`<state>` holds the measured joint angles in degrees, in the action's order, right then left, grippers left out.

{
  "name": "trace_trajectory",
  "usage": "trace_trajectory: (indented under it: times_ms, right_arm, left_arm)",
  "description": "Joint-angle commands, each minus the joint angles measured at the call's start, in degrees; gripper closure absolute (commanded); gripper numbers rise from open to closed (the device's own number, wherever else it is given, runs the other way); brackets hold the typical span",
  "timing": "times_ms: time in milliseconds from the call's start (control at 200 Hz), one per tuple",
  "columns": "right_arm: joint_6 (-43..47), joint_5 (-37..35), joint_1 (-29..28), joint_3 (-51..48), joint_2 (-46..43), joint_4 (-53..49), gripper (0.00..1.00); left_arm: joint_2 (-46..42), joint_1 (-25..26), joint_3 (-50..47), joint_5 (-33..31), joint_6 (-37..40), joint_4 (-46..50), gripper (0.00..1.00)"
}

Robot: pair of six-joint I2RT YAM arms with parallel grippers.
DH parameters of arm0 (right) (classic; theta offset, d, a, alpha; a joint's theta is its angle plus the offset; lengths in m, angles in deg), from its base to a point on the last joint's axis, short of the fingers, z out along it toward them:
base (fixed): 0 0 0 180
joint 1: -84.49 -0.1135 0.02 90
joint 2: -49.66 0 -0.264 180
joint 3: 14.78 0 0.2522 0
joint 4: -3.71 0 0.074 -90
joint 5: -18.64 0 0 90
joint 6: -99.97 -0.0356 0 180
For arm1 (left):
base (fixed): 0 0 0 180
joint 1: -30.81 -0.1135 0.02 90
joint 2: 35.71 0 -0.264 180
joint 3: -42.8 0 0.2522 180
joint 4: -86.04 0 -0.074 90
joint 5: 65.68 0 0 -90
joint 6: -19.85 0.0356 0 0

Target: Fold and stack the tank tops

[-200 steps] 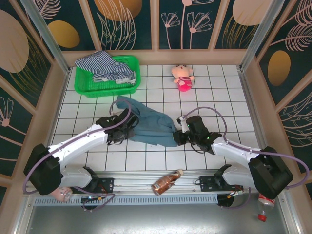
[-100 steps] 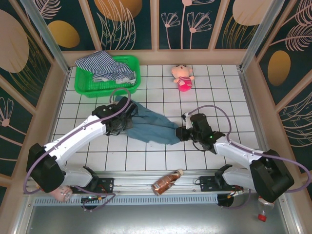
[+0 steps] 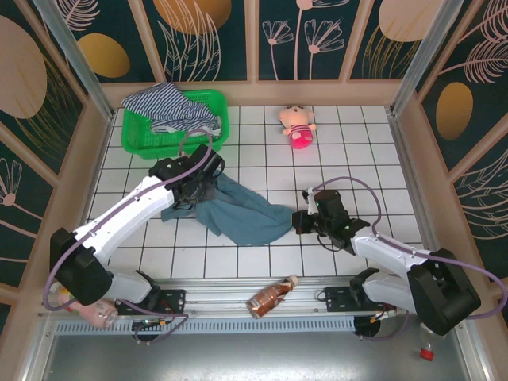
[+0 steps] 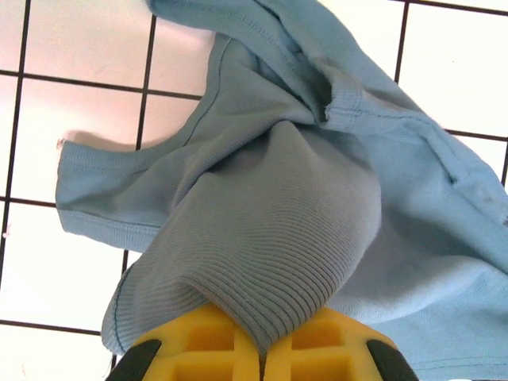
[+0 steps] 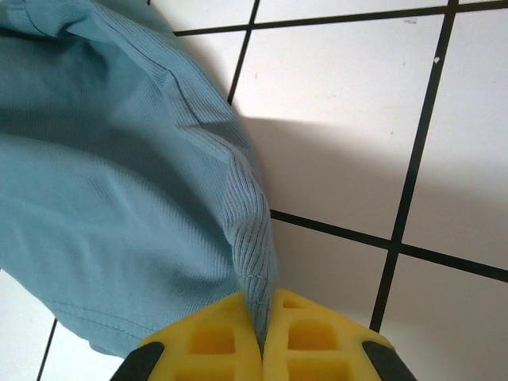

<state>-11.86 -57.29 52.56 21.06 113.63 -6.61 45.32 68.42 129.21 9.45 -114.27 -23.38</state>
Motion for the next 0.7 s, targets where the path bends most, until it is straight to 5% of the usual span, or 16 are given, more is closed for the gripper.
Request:
trace_trajectory:
  times_ms: [0, 350, 510, 695]
  right_arm:
    - [-1.88, 1.4, 0.28, 0.2, -3.19, -1.79, 1.0]
    - [-5.3, -1.31, 4.74, 0.04, -11.83, -8.57, 1.0]
    - [-7.92, -3.35, 7.01, -1.29, -11.7, -10.4, 1.0]
    - [-8.71, -3.44, 10.93, -2.48, -9.69, -10.47, 1.0]
  left_arm:
    - [3.99, -0.38, 2.48, 2.62, 3.26, -2.11, 1.0]
    - [30.32, -0.29, 19.98, 0.32, 11.71, -12.69, 0.96]
    - [40.77, -0.32, 27.95, 2.57, 13.2, -13.88, 0.85]
    - [39.83, -0.21, 30.98, 3.27, 13.18, -10.78, 0.47]
